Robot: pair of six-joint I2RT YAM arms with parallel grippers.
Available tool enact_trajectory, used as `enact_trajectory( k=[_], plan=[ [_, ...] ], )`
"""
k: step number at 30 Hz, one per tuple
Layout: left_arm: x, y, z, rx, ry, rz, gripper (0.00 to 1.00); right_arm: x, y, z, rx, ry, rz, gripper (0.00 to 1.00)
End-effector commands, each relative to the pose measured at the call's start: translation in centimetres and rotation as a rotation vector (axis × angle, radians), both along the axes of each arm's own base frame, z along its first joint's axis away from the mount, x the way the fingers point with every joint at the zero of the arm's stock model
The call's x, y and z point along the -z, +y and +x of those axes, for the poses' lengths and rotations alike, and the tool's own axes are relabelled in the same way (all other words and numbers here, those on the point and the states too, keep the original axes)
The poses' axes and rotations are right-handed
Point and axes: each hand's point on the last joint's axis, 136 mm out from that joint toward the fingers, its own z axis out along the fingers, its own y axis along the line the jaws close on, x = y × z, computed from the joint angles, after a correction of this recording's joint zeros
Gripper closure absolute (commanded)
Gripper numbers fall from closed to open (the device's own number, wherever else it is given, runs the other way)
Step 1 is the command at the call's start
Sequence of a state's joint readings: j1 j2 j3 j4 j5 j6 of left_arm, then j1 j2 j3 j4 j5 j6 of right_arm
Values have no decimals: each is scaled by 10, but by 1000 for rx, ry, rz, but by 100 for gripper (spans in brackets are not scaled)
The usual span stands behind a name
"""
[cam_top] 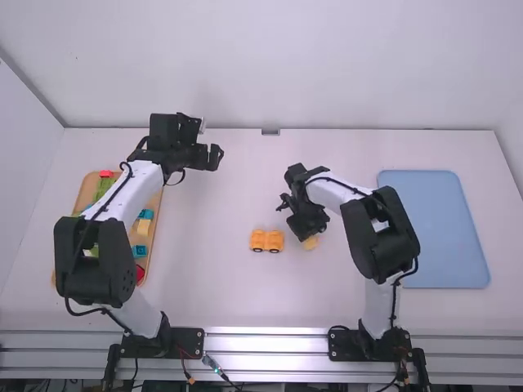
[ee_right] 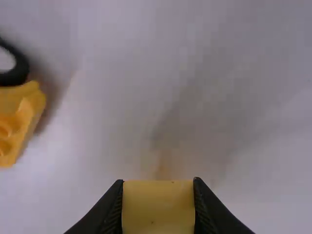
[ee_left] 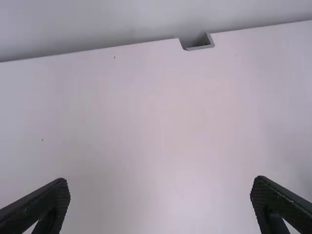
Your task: Assemble lego blocks to make yellow taxi
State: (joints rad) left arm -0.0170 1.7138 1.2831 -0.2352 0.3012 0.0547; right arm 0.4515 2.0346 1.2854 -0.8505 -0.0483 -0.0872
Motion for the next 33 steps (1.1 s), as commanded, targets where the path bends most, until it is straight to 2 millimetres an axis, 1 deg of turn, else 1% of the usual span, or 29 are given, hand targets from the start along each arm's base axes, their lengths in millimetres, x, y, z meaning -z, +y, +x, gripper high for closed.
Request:
enact_trajectory(
  k=[1,3,4,5,6,7,9,10,12,13,15,18,23,27,33],
  plan=[
    [-5,2,3,7,-19,17,1,-2,2,11,300,-18,-21,100],
    [-5,4,4,-2,-16,12,1,-2,1,17,450,-34,-28,100],
    [-5,3,3,-4,-15,9,1,-2,0,19,577,-34,-40,100],
    [-5,1,3,-9,-11,1,1,-2,-2,18,739,-16,-56,100],
    [-5,1,3,-9,-10,0,1,-2,-3,18,781,-9,-59,100],
    [-4,3,3,-13,-9,1,1,-3,-4,16,908,19,-66,100],
    [-2,5,3,-16,-7,1,1,-3,-5,16,1097,56,-72,100],
    [-2,5,3,-16,-7,1,1,-3,-5,16,1097,56,-72,100],
    [2,1,1,-8,-3,-2,1,-4,-4,14,1297,101,-94,100],
    [2,1,1,-8,-3,-2,1,-4,-4,14,1297,101,-94,100],
    [7,4,-1,-14,2,-2,1,-5,0,13,1528,149,-121,100],
    [9,2,-2,-10,10,1,1,-6,2,11,1650,170,-146,100],
    [10,6,-2,-18,11,0,1,-6,4,10,1717,173,-168,100],
    [10,6,-2,-17,11,-1,1,-5,-9,4,1843,132,-257,100],
    [9,5,-2,-17,9,-1,1,-5,-13,3,1857,117,-278,100]
  ],
)
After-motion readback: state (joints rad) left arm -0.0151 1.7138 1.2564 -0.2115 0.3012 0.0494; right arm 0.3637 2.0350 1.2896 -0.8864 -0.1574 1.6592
